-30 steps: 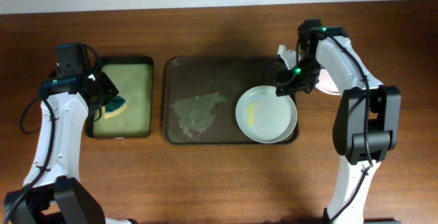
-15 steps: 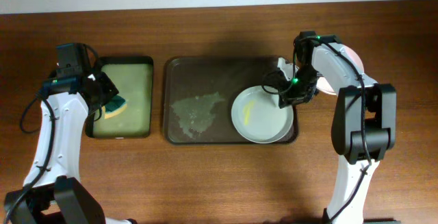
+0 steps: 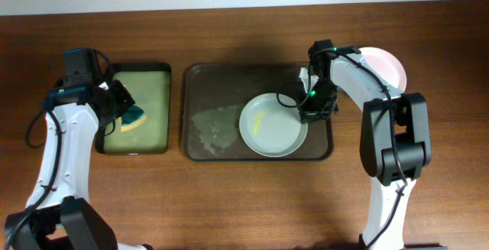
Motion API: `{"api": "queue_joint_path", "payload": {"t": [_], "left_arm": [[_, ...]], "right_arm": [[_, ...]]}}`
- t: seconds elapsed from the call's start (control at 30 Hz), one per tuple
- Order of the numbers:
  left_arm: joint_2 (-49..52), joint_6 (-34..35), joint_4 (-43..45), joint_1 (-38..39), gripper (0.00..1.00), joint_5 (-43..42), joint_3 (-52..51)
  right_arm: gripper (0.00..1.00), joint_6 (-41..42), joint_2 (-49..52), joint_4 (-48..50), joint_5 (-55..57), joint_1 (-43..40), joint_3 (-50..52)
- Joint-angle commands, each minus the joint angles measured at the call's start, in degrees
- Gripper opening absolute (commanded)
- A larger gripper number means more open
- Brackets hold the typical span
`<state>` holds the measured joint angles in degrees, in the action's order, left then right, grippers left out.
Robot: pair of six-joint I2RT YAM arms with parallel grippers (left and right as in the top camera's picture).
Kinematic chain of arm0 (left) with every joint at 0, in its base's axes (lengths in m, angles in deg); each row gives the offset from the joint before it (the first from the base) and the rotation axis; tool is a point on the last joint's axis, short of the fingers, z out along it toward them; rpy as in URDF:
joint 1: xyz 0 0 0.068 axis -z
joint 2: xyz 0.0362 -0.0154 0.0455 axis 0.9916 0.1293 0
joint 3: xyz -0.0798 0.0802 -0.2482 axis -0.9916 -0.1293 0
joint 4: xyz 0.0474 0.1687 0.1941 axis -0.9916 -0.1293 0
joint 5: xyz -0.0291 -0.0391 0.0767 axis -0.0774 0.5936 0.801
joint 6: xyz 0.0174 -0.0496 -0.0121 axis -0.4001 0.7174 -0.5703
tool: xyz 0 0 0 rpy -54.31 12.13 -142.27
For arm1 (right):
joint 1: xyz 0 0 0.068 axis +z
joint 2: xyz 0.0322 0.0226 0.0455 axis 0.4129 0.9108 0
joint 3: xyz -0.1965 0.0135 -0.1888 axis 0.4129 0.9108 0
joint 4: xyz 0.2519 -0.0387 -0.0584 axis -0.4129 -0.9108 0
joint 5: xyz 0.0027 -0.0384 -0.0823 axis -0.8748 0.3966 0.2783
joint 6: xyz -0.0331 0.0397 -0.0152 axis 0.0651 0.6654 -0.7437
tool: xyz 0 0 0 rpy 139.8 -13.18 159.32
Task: Clean dirty plates on tray and stack at the side
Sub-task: 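Move the right gripper to the pale green plate and drag it left, then scrub the pale green plate with the sponge in the left gripper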
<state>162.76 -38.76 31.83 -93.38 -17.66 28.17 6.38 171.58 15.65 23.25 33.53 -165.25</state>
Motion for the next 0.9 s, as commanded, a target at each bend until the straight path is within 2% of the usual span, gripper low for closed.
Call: {"api": "queue_joint_path", "payload": {"t": [0.0, 0.2, 0.3, 0.43, 0.47, 0.5, 0.57, 0.67, 0.7, 0.73, 0.87], "left_arm": [[-0.7, 0.3, 0.6, 1.9, 0.0, -5.4, -0.1], [-0.7, 0.3, 4.9, 14.6, 0.0, -7.7, -0.1], [0.7, 0.3, 9.3, 21.0, 0.0, -7.7, -0.1], [5.9, 0.3, 10.4, 24.2, 0.0, -7.6, -0.1], [6.9, 0.3, 10.2, 24.2, 0.0, -7.6, -0.1], [8.0, 0.3, 10.2, 24.2, 0.0, -7.8, -0.1], [8.9, 0.3, 9.7, 24.2, 0.0, -7.8, -0.1], [9.0, 0.3, 9.2, 24.2, 0.0, -7.8, -0.1], [9.0, 0.3, 8.9, 24.2, 0.0, -7.8, -0.1], [9.1, 0.3, 8.5, 24.2, 0.0, -7.8, -0.1], [11.3, 0.3, 7.6, 24.2, 0.0, -7.8, -0.1]], "right_arm": [[0.04, 1.8, 0.9, 3.2, -4.1, 1.7, 2.0], [0.04, 14.6, 0.9, 18.4, -1.5, 11.4, 2.6], [0.04, 15.3, 0.9, 21.8, 2.4, 16.5, 2.6], [0.05, 15.3, 0.9, 22.4, 5.0, 17.4, 2.5], [0.31, 15.3, 0.9, 22.5, 4.3, 17.0, 2.5], [0.78, 15.2, 0.9, 22.2, 2.0, 16.5, 2.4], [0.77, 14.8, 0.9, 21.2, -2.1, 15.7, 2.4], [0.32, 15.3, 0.9, 16.4, -2.8, 15.0, 2.3], [0.25, 15.3, 0.9, 16.0, -2.8, 15.2, 2.4], [0.22, 15.3, 0.9, 16.5, -2.9, 15.3, 2.4], [0.23, 15.3, 0.9, 18.0, -2.8, 16.2, 2.5]]}}
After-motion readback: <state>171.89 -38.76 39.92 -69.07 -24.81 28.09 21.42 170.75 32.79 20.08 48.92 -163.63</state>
